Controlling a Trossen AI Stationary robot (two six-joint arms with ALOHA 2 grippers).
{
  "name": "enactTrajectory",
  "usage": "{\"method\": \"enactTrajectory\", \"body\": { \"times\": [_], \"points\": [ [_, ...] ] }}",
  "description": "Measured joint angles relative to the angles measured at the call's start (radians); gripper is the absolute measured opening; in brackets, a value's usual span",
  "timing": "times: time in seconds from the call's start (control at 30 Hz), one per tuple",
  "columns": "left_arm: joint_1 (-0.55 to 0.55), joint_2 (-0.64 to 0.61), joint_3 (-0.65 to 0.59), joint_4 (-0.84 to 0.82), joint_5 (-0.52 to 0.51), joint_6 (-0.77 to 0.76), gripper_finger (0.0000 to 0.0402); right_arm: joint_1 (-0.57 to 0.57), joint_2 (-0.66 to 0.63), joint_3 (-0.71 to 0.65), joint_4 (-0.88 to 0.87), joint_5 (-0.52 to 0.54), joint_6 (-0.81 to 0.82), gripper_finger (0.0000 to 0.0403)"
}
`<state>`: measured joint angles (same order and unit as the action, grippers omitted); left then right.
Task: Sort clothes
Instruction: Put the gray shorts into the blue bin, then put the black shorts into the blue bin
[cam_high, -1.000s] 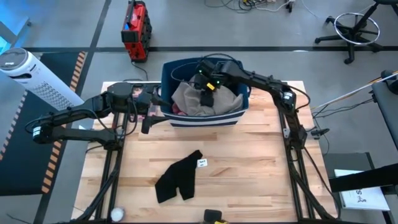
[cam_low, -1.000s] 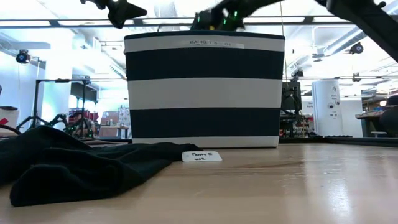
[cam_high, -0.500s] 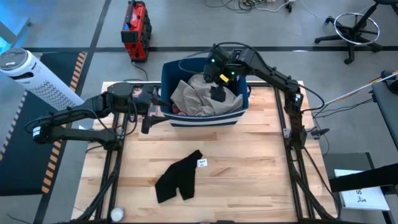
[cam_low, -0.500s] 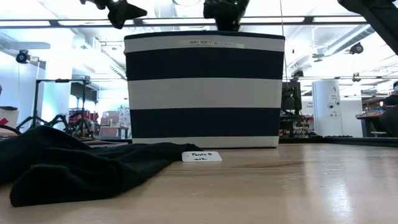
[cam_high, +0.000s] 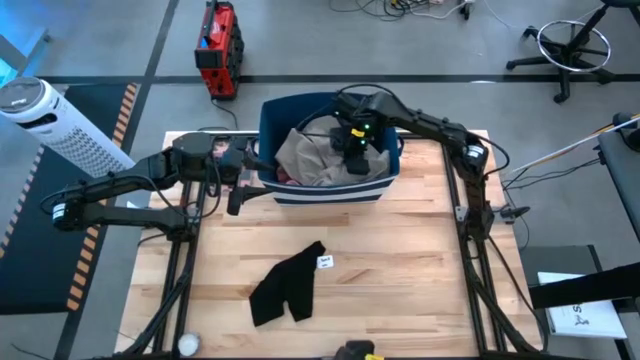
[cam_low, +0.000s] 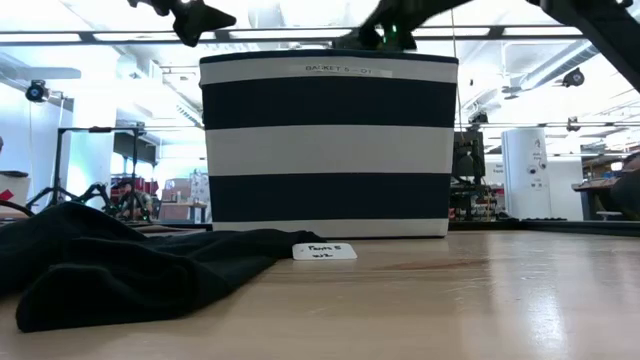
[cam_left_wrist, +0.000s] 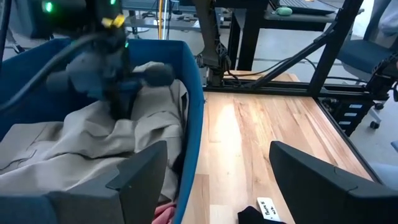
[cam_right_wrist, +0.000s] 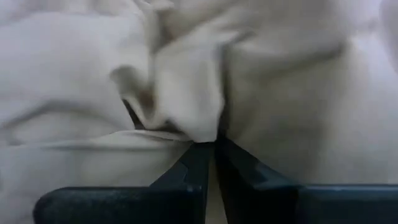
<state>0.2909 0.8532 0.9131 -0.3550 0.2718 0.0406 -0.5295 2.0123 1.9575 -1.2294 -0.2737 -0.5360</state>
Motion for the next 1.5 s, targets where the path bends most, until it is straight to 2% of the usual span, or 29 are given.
{"method": "enactTrajectory", "body": {
  "times": [0.27, 0.4, 0.53, 0.73, 0.87, 1.03, 1.1, 1.3, 1.5],
  "points": [
    [0.000, 0.017, 0.001, -0.010, 0.000, 0.000, 0.0272, -0.050, 0.000, -0.185, 0.189, -0.007, 0.022, 0.0002],
    [0.000, 0.052, 0.001, -0.008, 0.000, 0.005, 0.0272, -0.053, 0.000, -0.216, 0.231, -0.014, 0.044, 0.0001],
    [0.000, 0.080, 0.001, 0.004, 0.000, 0.030, 0.0272, -0.051, 0.000, -0.180, 0.199, -0.011, 0.092, 0.0000],
    [-0.006, 0.084, 0.001, -0.006, 0.000, 0.050, 0.0272, -0.044, -0.005, -0.003, 0.090, -0.007, 0.118, 0.0014],
    [-0.034, 0.100, 0.000, -0.047, 0.001, 0.055, 0.0272, -0.025, -0.027, 0.135, 0.045, -0.007, 0.118, 0.0044],
    [-0.117, 0.132, -0.024, -0.047, -0.008, 0.052, 0.0272, 0.009, -0.076, 0.266, 0.021, -0.008, 0.125, 0.0107],
    [-0.164, 0.139, -0.037, -0.039, -0.049, 0.042, 0.0272, 0.023, -0.103, 0.304, 0.015, -0.007, 0.130, 0.0134],
    [-0.292, 0.135, -0.056, -0.040, -0.203, 0.021, 0.0272, 0.047, -0.184, 0.338, 0.014, 0.006, 0.144, 0.0200],
    [-0.378, 0.107, -0.062, -0.055, -0.251, -0.022, 0.0272, 0.054, -0.246, 0.329, -0.023, 0.013, 0.144, 0.0236]
  ]
}}
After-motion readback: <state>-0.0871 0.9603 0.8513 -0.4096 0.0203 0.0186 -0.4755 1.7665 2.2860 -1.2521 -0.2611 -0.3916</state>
